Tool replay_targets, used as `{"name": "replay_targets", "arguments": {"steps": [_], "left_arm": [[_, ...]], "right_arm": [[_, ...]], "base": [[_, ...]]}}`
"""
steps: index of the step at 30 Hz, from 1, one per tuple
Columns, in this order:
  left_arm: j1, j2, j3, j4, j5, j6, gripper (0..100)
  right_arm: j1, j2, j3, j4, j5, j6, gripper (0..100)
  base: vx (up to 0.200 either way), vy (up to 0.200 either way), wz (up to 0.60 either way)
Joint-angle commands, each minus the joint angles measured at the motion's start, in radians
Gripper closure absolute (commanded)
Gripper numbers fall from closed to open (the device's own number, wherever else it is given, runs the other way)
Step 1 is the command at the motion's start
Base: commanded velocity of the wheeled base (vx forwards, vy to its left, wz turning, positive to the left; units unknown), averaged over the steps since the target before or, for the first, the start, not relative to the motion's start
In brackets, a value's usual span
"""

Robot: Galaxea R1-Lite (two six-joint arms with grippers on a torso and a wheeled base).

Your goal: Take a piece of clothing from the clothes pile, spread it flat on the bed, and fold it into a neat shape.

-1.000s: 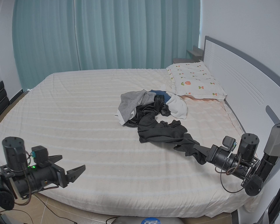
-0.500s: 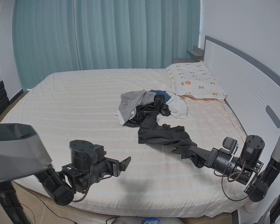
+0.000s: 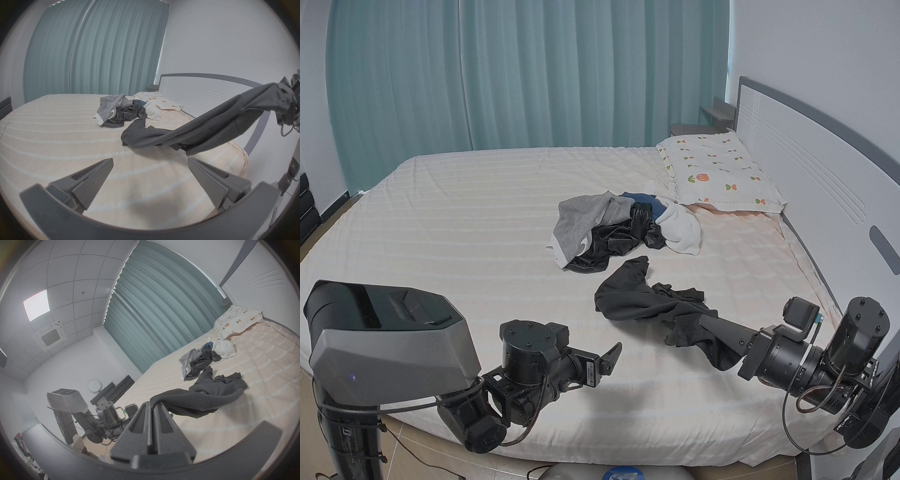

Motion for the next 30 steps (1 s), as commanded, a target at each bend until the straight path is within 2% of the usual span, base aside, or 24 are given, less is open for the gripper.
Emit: {"name": "replay_targets", "arguments": {"steps": [1, 6, 8, 12, 16, 20, 23, 30], "left_arm": [[-0.057, 0.001, 0.006, -0.028, 0.006, -0.001, 0], [-0.089, -0.004, -0.003, -0.034, 0.014, 0.001, 0], [-0.1, -0.001, -0.037, -0.034, 0.06, -0.001, 0], [-0.1, 0.006, -0.071, -0.036, 0.08, -0.004, 0], [-0.1, 0.019, -0.144, -0.036, 0.143, -0.06, 0], [-0.1, 0.039, -0.191, -0.034, 0.154, -0.088, 0], [-0.1, 0.061, -0.195, -0.036, 0.154, -0.09, 0], [-0.12, 0.052, -0.103, -0.05, 0.155, -0.083, 0]], "right_arm": [[0.049, -0.035, 0.016, -0.008, -0.002, -0.002, 100], [0.053, -0.035, 0.016, -0.008, -0.002, -0.002, 100], [0.081, -0.069, 0.016, -0.008, -0.003, -0.003, 100], [0.104, -0.112, 0.017, 0.019, -0.003, -0.005, 100], [0.126, -0.166, 0.009, 0.076, -0.002, -0.005, 100], [0.127, -0.183, 0.006, 0.079, -0.002, -0.005, 100], [0.127, -0.193, 0.008, 0.079, 0.0, -0.005, 100], [0.113, -0.155, 0.008, 0.079, 0.001, -0.003, 100]], "base": [[0.0, 0.0, 0.0], [0.0, 0.0, 0.0], [0.0, 0.0, 0.0], [0.0, 0.0, 0.0], [0.0, 0.0, 0.0], [0.0, 0.0, 0.0], [0.0, 0.0, 0.0], [0.0, 0.0, 0.0]]}}
